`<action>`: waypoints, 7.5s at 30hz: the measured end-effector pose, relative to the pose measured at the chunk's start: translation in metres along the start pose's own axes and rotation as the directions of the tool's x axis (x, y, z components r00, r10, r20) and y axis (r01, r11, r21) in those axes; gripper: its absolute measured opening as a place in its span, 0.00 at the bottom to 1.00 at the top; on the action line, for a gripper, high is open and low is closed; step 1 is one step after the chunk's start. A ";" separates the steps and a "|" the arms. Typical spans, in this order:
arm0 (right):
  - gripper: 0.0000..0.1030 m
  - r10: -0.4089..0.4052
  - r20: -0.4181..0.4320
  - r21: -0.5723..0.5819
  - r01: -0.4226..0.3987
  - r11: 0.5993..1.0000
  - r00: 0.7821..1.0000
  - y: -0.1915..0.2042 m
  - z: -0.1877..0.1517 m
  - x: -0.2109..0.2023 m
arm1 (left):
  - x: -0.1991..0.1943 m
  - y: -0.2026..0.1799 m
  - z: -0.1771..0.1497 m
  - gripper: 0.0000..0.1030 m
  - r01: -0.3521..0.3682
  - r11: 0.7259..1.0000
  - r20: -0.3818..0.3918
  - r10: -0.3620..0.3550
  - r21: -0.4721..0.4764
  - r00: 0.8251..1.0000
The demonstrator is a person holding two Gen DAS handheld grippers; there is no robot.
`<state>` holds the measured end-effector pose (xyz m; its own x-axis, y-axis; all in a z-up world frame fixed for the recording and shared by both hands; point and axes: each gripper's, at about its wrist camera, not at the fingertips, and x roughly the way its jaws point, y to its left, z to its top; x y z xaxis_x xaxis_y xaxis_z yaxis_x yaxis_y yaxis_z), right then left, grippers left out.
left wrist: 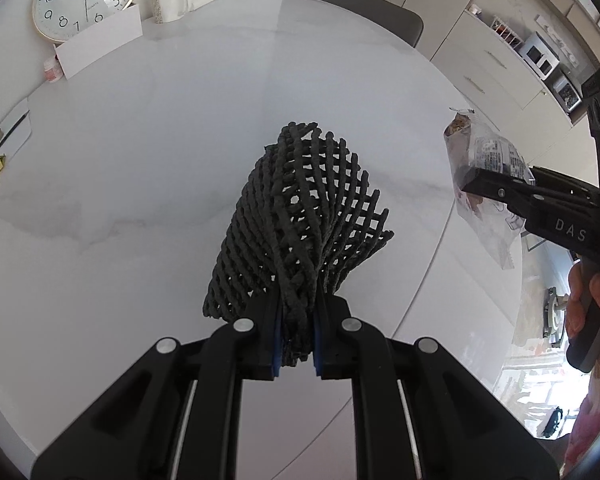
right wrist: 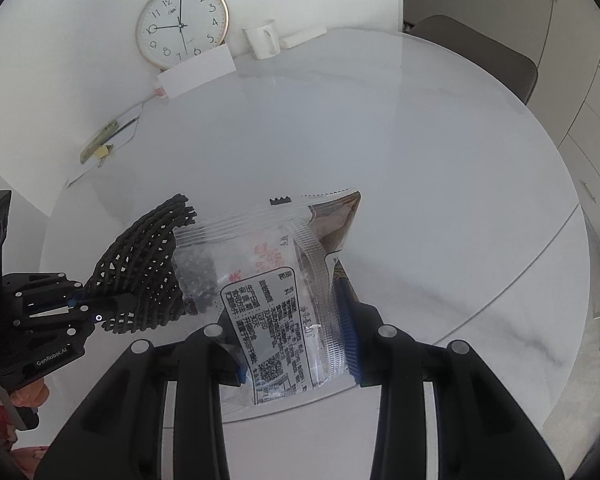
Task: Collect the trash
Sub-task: 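Carry the foam net and plastic bag with both grippers over the wastebasket, then open the right gripper to drop the bag while the left drops the foam net into the wastebasket, then lower the right gripper to the floor and grasp the red tissue, then lift the red tissue with the right gripper and drop it into the wastebasket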
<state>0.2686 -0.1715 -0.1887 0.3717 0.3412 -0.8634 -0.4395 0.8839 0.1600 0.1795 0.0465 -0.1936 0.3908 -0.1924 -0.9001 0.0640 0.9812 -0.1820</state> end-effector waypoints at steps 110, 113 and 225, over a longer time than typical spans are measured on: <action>0.94 -0.026 -0.168 -0.164 -0.002 0.986 0.985 -0.164 -0.427 -0.136 | 0.179 -0.327 -0.339 0.11 -0.123 0.974 -0.347 0.052 -0.188 0.936; 0.94 -0.032 -0.161 -0.153 0.007 0.988 0.987 -0.163 -0.428 -0.136 | 0.180 -0.327 -0.337 0.29 -0.125 0.975 -0.359 0.053 -0.182 0.932; 0.23 0.133 -0.138 -0.112 -0.149 0.982 0.981 -0.177 -0.426 -0.089 | 0.154 -0.376 -0.304 0.87 -0.182 0.983 -0.262 0.172 -0.014 0.950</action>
<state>-0.0347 -0.4950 -0.3436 0.1933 0.4083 -0.8921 -0.5792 0.7815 0.2321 -0.0636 -0.3564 -0.3843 0.1411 -0.0178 -0.9898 -0.0212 0.9996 -0.0210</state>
